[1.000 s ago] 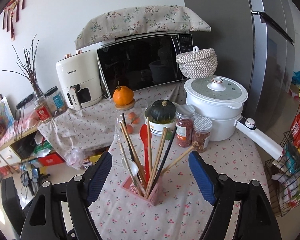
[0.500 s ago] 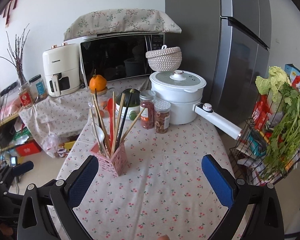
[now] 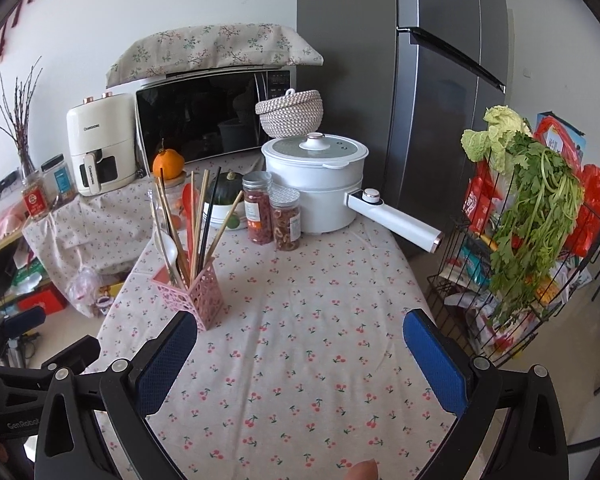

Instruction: Organize utensils

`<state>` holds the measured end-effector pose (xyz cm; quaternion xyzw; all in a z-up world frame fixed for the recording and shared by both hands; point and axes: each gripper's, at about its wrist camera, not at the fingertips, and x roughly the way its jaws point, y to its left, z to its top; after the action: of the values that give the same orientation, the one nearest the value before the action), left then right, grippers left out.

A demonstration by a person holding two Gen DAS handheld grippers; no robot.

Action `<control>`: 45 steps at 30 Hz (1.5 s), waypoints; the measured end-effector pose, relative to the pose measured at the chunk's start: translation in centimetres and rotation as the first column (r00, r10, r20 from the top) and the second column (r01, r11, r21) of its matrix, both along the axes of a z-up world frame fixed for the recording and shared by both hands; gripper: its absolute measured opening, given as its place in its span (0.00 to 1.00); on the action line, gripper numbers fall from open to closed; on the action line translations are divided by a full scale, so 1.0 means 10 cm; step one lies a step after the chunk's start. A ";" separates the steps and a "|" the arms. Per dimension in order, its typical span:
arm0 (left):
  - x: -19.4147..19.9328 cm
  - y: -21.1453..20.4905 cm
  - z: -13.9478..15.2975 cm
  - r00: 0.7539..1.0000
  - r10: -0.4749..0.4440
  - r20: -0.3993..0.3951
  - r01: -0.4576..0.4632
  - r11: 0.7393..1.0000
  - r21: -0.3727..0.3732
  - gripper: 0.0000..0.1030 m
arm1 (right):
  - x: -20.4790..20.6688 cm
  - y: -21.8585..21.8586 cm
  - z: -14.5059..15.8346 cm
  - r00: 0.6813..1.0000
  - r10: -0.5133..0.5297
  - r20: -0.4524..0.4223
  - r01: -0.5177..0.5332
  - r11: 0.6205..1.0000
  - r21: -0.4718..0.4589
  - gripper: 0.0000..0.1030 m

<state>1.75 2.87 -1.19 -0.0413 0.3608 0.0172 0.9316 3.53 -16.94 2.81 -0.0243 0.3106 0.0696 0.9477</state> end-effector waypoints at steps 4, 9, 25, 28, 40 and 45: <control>0.02 -0.04 0.01 1.000 0.019 0.006 -0.019 1.000 -0.008 0.99 | 0.02 -0.04 -0.02 1.000 -0.011 -0.015 0.011 1.000 0.015 1.00; 0.05 -0.09 -0.01 1.000 0.021 -0.001 -0.021 1.000 -0.005 0.99 | 0.01 -0.03 -0.03 1.000 -0.016 -0.017 0.017 1.000 0.008 1.00; 0.04 -0.08 -0.02 1.000 0.026 -0.005 -0.027 1.000 -0.006 0.99 | 0.05 0.00 -0.10 0.999 -0.019 -0.049 0.019 1.000 0.006 1.00; 0.04 -0.09 -0.02 1.000 0.027 -0.005 -0.027 1.000 -0.005 0.99 | 0.05 0.00 -0.11 0.999 -0.019 -0.050 0.020 1.000 0.006 1.00; 0.02 -0.06 0.00 1.000 0.030 -0.003 -0.030 1.000 -0.001 0.99 | 0.06 0.00 -0.12 0.998 -0.018 -0.052 0.019 1.000 0.005 1.00; 0.03 -0.05 0.01 1.000 0.028 -0.004 -0.028 1.000 0.003 0.99 | 0.06 0.00 -0.13 0.998 -0.023 -0.054 0.024 1.000 0.005 1.00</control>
<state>2.02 2.34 -1.14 -0.0450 0.3620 0.0307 0.9306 4.16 -16.99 1.52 -0.0159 0.3363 0.0601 0.9397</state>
